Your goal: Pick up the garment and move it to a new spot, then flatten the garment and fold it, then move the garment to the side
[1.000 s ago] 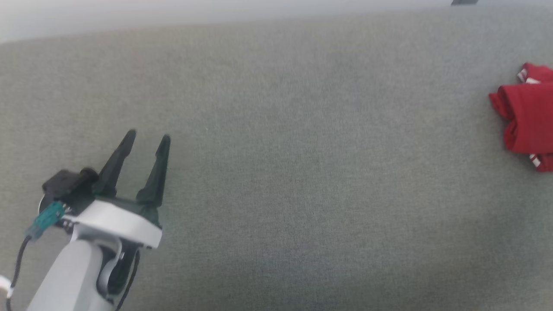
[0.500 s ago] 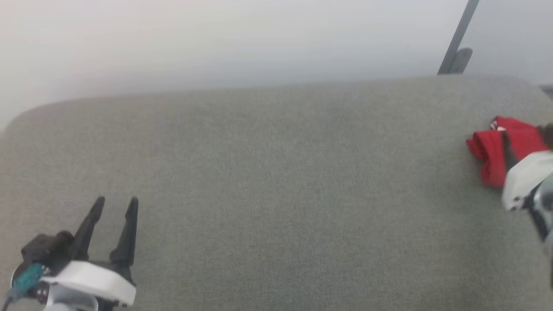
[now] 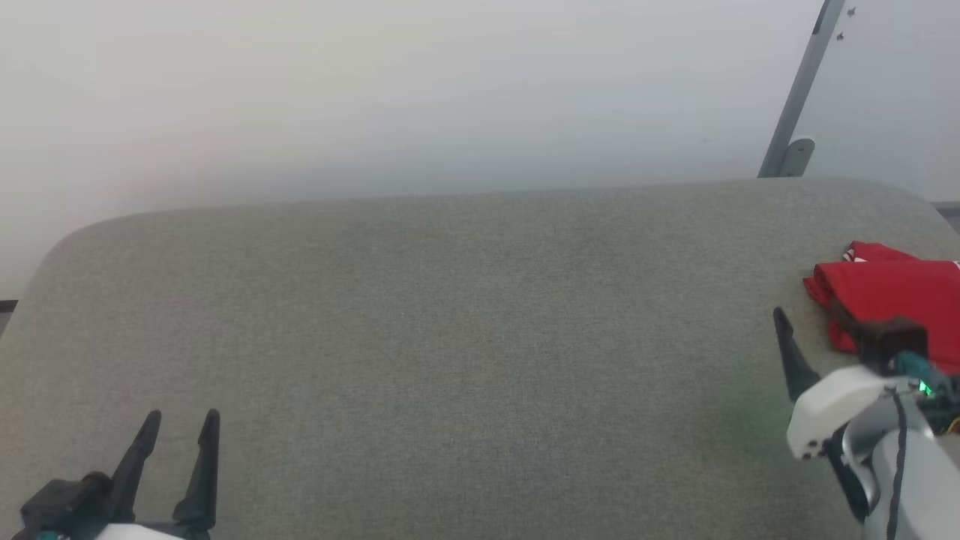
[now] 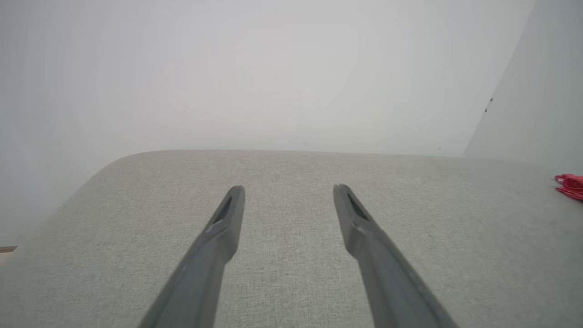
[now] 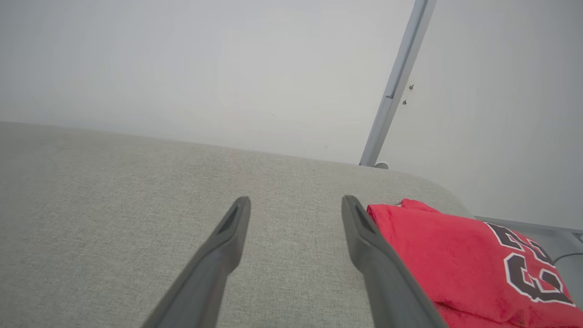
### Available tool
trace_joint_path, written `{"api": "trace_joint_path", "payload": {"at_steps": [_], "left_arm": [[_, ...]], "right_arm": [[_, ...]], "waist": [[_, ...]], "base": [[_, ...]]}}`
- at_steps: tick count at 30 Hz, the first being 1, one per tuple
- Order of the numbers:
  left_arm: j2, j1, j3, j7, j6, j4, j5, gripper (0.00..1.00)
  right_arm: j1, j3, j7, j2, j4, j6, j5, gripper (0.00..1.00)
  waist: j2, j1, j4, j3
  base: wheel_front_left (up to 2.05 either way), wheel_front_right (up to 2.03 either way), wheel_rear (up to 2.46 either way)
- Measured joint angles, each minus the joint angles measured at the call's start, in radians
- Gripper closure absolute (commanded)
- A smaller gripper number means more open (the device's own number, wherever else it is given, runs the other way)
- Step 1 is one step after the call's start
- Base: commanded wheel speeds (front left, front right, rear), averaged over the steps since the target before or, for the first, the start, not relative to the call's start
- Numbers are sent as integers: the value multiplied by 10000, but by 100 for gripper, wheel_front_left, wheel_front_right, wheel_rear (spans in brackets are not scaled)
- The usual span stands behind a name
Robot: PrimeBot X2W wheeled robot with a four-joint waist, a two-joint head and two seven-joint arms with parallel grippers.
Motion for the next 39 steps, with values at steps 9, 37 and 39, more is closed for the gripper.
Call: {"api": "trace_joint_path", "payload": {"at_steps": [9, 37, 39], "left_arm": [[-249, 423, 522, 0, 0, -173, 401, 0], [-585, 786, 711, 0, 0, -286, 485, 0], [-612, 786, 696, 0, 0, -272, 485, 0]], "right_arm": [[1738, -495, 0, 656, -1964, 0, -328, 0], [4103, -1106, 0, 1841, -4619, 0, -1080, 0], [4120, -1110, 0, 1850, -4638, 0, -1081, 0]], "waist": [[0, 0, 128, -178], [0, 0, 168, -302], [0, 0, 184, -311]], "base": [[0, 0, 0], [0, 0, 0], [0, 0, 0]]}}
